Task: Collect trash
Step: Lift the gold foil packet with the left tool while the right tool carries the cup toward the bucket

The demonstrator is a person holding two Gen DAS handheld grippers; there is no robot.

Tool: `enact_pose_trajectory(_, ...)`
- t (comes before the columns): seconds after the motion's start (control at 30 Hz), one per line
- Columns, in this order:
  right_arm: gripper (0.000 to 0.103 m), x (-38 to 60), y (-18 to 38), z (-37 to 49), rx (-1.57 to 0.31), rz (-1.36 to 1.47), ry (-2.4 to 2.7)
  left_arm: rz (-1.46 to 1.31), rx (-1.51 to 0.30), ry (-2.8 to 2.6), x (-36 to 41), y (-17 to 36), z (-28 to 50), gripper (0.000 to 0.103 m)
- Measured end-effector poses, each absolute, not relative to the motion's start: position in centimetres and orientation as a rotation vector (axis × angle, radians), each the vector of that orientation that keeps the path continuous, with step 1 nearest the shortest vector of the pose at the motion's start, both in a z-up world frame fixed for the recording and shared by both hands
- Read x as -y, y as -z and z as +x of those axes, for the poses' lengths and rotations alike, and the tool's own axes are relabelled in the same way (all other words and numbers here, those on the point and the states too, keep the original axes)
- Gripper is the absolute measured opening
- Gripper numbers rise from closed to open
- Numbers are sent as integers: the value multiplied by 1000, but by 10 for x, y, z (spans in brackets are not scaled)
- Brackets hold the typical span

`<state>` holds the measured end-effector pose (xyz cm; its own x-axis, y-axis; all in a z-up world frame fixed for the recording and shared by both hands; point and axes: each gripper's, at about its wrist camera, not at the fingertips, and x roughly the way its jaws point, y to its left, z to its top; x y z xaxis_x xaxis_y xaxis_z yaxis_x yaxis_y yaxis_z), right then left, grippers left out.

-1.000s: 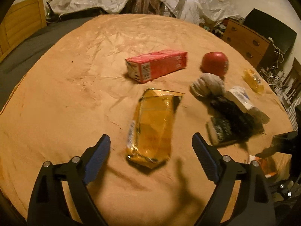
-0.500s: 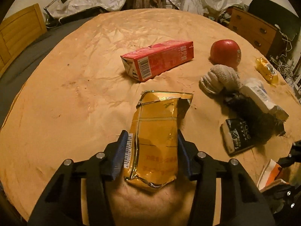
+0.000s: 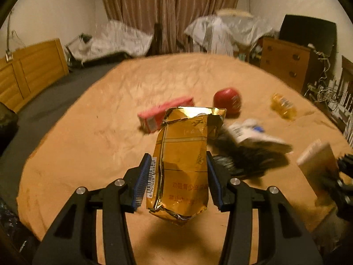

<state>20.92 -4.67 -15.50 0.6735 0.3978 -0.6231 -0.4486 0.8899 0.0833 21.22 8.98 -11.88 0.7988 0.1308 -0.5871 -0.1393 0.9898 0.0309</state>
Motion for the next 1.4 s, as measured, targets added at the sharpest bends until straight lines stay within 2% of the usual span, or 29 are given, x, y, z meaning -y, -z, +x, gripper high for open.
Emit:
enact_pose_trajectory(0.17,42,67,125,188,-553,-72,-371,-10,-526,-162,-63,89,185,47)
enact_pose_trajectory(0.43,43,80,92,140,-379,-69,-261,-39,-412,-202,-35,73,159,47)
enact_pose_trajectory(0.97,43,84,80,125,-356,-59,-253,-26,-389,-165,-19,65,150,48)
enact_pose_trajectory(1.4,44,153,30,97,-343,-49,-134,-16,-354,-1,34,35,159,48)
